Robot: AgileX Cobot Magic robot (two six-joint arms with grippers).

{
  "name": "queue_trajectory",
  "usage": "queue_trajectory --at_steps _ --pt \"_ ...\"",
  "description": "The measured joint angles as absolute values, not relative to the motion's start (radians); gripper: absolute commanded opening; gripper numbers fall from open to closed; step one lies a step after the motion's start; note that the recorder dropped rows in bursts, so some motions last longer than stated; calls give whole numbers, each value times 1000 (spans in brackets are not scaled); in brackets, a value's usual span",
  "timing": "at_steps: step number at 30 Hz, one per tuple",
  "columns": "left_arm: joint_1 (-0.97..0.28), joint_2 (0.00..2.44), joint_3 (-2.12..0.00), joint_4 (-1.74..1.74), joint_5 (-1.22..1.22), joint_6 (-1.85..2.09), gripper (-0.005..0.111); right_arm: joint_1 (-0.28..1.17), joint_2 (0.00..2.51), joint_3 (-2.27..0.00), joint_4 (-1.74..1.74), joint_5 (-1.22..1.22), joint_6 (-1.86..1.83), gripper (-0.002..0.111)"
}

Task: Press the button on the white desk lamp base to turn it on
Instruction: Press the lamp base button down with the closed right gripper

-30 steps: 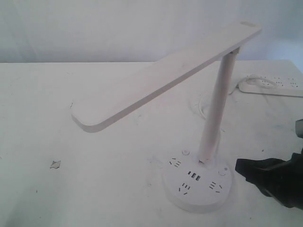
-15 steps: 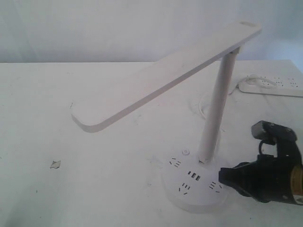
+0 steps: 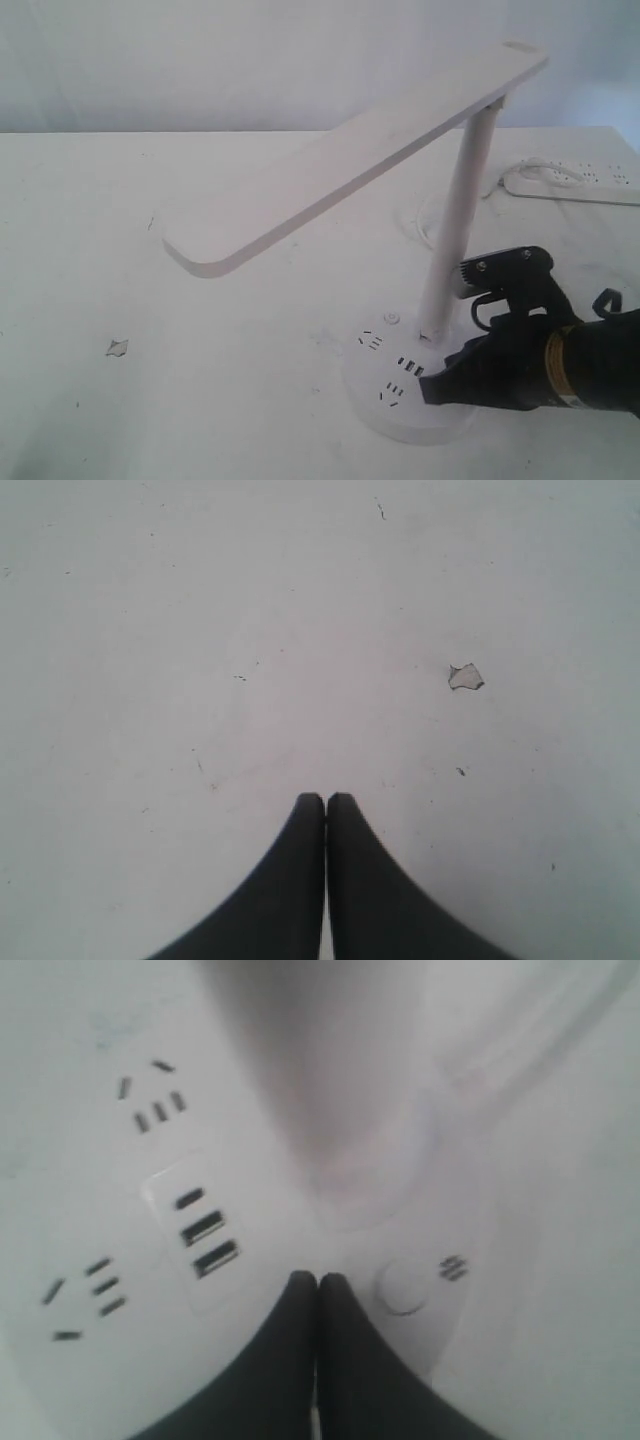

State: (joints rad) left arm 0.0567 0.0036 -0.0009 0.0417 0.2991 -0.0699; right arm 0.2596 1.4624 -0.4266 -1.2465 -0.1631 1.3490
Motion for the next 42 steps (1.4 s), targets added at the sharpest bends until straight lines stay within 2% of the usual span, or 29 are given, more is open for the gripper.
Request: queue_trajectory --at_steps 6,42 --pt "57 4 -1 42 299 -70 0 260 1417 -457 -1247 -69 1345 0" --pt "57 4 -1 42 299 -70 0 260 1494 -469 -1232 -43 1350 0"
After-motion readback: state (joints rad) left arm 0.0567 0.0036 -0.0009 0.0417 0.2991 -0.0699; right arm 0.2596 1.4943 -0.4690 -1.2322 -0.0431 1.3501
